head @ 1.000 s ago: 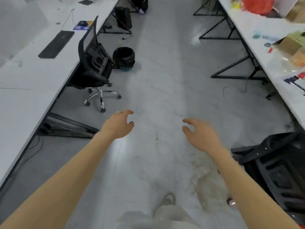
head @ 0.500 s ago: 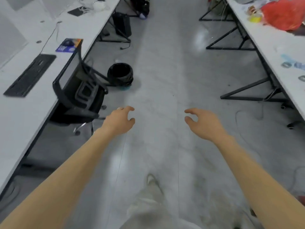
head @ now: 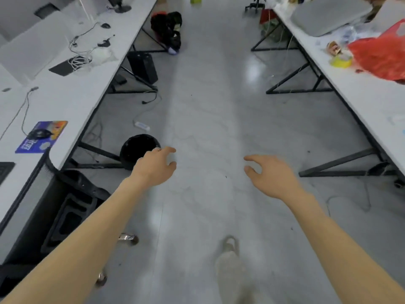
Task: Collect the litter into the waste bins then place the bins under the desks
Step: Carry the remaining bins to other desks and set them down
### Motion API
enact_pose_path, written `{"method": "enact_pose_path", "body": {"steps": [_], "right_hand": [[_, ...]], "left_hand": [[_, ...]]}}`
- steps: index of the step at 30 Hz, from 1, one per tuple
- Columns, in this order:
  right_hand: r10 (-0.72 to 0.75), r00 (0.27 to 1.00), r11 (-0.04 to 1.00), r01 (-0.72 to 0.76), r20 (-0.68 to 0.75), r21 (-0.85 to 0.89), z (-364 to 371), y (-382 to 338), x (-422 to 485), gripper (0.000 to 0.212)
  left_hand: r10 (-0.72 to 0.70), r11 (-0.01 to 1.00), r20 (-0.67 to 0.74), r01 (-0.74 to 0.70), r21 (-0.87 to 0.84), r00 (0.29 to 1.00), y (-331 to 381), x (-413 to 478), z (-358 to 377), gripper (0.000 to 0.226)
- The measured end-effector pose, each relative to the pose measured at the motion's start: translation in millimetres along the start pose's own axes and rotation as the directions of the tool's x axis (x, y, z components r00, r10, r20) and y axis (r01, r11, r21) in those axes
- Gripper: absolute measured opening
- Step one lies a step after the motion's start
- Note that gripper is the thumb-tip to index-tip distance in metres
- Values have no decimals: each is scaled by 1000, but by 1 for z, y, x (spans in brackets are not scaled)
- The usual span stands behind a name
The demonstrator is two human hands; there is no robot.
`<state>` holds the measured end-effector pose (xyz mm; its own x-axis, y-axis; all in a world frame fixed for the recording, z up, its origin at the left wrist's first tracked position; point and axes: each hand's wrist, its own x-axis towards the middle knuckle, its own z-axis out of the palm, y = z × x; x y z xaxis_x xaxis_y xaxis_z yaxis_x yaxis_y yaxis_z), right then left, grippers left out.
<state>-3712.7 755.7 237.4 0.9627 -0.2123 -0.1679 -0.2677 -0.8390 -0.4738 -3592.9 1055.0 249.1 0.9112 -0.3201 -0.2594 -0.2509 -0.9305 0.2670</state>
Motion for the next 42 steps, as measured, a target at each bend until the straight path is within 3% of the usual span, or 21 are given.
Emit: {"method": "enact_pose_path", "body": {"steps": [6,13,22,30,42], "right_hand": [[-81,997,996,81,13,-46,-56,-5,205,42],[-151,988,986,153,30,-66,-97,-22,411,42],[-93,995,991,97,44,-91,-121,-50,687,42],[-36,999,997,36,7,-68,-175,-57,908,42],[-127,990,990,130,53,-54,-252,-46,1307,43]], "left_hand": [[-103,994,-62,100,-39,993,11,164,-61,48],[-142,988,-36,140,-66,989,12,336,-106,49],[-131,989,24,132,-67,991,-19,624,-178,50],[-67,996,14,68,-56,998,10,877,-255,49],[-167,984,1,167,-67,986,32,1229,-347,47]]}}
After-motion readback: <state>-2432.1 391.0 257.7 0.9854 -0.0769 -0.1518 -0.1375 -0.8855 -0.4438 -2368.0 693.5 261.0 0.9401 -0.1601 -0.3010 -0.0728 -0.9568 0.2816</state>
